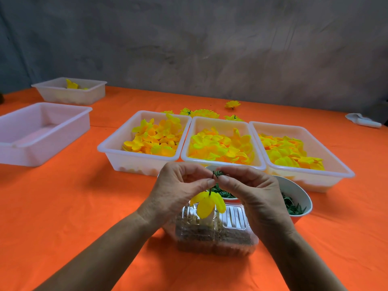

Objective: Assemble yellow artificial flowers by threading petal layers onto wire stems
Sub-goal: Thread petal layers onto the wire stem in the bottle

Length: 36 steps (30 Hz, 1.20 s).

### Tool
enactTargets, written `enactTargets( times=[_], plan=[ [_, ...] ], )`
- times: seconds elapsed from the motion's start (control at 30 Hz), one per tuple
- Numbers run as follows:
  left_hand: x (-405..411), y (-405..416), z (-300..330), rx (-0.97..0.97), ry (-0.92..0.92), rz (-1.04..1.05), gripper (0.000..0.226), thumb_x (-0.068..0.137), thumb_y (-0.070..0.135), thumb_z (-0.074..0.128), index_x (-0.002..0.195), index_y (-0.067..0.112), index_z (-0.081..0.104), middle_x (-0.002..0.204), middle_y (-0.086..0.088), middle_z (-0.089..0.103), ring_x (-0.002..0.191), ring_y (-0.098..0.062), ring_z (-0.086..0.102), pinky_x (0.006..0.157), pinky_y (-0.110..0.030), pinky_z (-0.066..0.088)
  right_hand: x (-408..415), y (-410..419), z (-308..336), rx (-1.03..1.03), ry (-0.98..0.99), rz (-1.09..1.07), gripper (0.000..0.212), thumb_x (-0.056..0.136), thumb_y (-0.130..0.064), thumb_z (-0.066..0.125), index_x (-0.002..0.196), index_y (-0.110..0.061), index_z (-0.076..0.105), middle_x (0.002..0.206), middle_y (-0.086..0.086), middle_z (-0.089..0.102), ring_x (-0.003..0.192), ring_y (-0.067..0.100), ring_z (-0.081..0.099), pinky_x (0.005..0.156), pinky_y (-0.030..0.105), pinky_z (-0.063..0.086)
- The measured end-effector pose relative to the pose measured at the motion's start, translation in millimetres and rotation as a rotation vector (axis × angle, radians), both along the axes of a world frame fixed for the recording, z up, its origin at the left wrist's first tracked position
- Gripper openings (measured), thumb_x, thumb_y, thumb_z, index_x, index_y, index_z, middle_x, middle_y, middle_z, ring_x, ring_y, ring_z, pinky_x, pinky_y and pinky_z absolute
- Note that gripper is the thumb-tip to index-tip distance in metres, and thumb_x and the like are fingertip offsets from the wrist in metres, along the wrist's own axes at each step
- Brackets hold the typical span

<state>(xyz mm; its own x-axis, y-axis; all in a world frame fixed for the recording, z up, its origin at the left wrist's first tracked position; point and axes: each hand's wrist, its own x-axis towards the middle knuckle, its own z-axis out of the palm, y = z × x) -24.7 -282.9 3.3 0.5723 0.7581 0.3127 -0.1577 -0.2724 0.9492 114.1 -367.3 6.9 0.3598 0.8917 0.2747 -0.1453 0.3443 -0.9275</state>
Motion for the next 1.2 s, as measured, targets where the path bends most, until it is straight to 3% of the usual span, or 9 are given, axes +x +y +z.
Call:
enactTargets(
  times=[0.1, 0.33, 0.5, 0.67, 0.87, 1.03, 1.2],
  plan=[
    [-1.0, -0.4, 1.5, 0.002, 0.004, 0.013, 0.008, 0.072, 0.007, 0.075, 0.074, 0.014, 0.073, 0.073, -0.006, 0.073, 0.069, -0.01, 0.067, 0.066, -0.019, 0.052, -0.8, 0.1, 1.7, 0.013, -0.011, 0.001, 0.027, 0.055, -0.016, 0.078, 0.081, -0.011, 0.077, 0.079, 0.01, 0.074, 0.072, 0.016, 0.07, 0.065, 0.021, 0.054],
    [-1.3, -2.5, 3.9, -0.006, -0.006, 0.01, 0.018, 0.062, 0.023, 0.074, 0.075, 0.011, 0.073, 0.071, -0.003, 0.072, 0.069, -0.009, 0.067, 0.063, -0.017, 0.051, -4.0, 1.7, 1.5, 0.041, -0.027, -0.024, 0.022, 0.059, -0.02, 0.076, 0.08, -0.019, 0.078, 0.079, 0.002, 0.075, 0.074, 0.008, 0.069, 0.063, 0.015, 0.051],
    [-1.6, -2.4, 3.9, 0.007, 0.0, -0.001, 0.012, 0.072, 0.006, 0.075, 0.073, 0.017, 0.073, 0.069, 0.001, 0.072, 0.068, -0.005, 0.068, 0.062, -0.014, 0.05, -6.2, 3.4, 1.3, 0.049, -0.032, -0.021, 0.022, 0.062, -0.017, 0.075, 0.084, -0.014, 0.077, 0.082, 0.005, 0.075, 0.076, 0.01, 0.069, 0.064, 0.016, 0.051],
    [-2.1, -4.7, 5.4, 0.002, -0.01, -0.01, 0.002, 0.064, 0.025, 0.075, 0.065, 0.024, 0.073, 0.067, 0.005, 0.071, 0.066, -0.002, 0.066, 0.061, -0.013, 0.049, -8.9, 4.3, 2.7, 0.04, -0.05, -0.008, 0.023, 0.062, -0.013, 0.076, 0.084, -0.011, 0.076, 0.081, 0.008, 0.074, 0.074, 0.014, 0.068, 0.065, 0.02, 0.052],
    [-2.0, -2.8, 3.9, -0.003, 0.013, 0.018, 0.024, 0.06, 0.034, 0.075, 0.073, 0.013, 0.073, 0.076, -0.01, 0.073, 0.072, -0.014, 0.068, 0.068, -0.024, 0.053, -9.0, 4.1, 4.0, 0.034, -0.097, -0.023, 0.023, 0.059, -0.014, 0.077, 0.082, -0.016, 0.077, 0.077, 0.005, 0.074, 0.072, 0.013, 0.069, 0.064, 0.02, 0.052],
    [-1.3, -3.2, 3.8, -0.021, 0.024, 0.038, 0.031, 0.059, 0.034, 0.075, 0.075, 0.009, 0.073, 0.076, -0.011, 0.073, 0.07, -0.013, 0.067, 0.065, -0.022, 0.053, -7.0, 3.2, 5.8, 0.013, -0.174, -0.05, 0.021, 0.059, -0.017, 0.079, 0.08, -0.017, 0.076, 0.077, 0.007, 0.074, 0.071, 0.015, 0.069, 0.063, 0.02, 0.053],
    [-1.2, -4.0, 4.0, -0.044, 0.027, 0.039, 0.032, 0.059, 0.033, 0.075, 0.077, 0.007, 0.073, 0.076, -0.012, 0.073, 0.072, -0.015, 0.069, 0.067, -0.023, 0.054, -8.0, 1.2, 9.2, -0.037, -0.241, -0.075, 0.023, 0.058, -0.024, 0.079, 0.08, -0.021, 0.077, 0.076, 0.01, 0.073, 0.07, 0.018, 0.068, 0.065, 0.035, 0.052]
  ],
)
